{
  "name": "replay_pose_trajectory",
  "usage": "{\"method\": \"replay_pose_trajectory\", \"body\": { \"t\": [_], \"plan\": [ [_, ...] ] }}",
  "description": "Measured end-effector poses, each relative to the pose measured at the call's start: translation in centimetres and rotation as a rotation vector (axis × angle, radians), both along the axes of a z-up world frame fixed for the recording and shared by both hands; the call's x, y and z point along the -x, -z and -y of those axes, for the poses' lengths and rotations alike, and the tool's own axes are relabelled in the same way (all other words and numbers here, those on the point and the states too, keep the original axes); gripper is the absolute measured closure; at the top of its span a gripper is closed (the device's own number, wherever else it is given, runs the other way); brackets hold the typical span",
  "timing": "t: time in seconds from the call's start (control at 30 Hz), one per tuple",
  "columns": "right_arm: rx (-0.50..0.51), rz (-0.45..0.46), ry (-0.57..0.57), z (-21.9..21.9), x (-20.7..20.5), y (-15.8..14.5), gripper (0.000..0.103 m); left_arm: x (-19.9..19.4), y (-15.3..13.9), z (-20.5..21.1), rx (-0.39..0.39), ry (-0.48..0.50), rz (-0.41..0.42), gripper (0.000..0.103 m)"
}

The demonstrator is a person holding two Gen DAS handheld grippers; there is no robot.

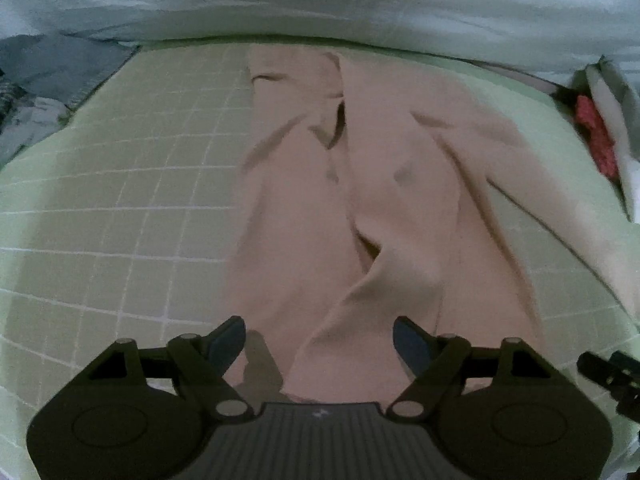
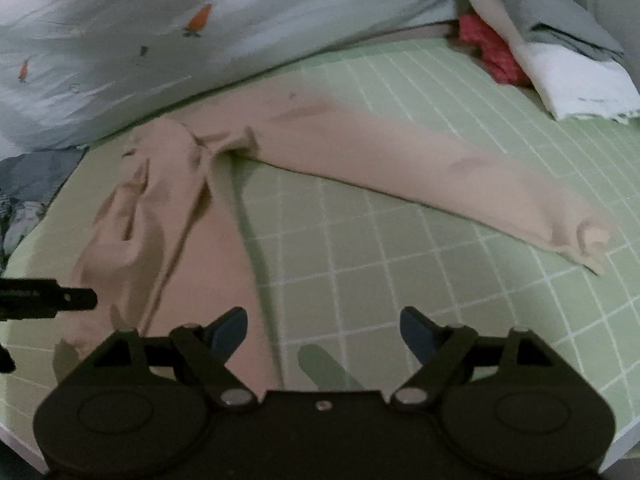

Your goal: Fold clothes

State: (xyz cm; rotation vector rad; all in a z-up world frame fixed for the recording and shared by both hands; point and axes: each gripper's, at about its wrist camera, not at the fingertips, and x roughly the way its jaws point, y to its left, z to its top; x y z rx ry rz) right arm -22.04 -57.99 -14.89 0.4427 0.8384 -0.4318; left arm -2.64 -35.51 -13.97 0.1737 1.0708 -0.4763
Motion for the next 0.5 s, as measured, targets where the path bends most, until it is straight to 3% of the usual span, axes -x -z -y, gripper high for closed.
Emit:
{"method": "replay_pose_trajectory", "body": {
  "t": [0.03,0.1,0.17,0.5],
  "plan": [
    [0.001,-0.003,-0.002,0.1,-0.1,0.0,0.019,-0.1,0.0,0.1,0.011,0.011,-0.012,0.042],
    [0.002,-0.009,-0.007,0.3,-0.2,0.1,0.019,-0.1,0.0,0.2,0.034,0.020,-0.034,0.078],
    [0.003,-0.015,-0.012,0.6,-0.3,0.2,0.019,0.0,-0.1,0.2,0.061,0.021,-0.053,0.098],
    [-0.028,-0.016,-0.039,0.6,-2.5,0.6,0.019,2.5,-4.3,-4.4,0.316,0.004,-0.058,0.102]
  ]
}}
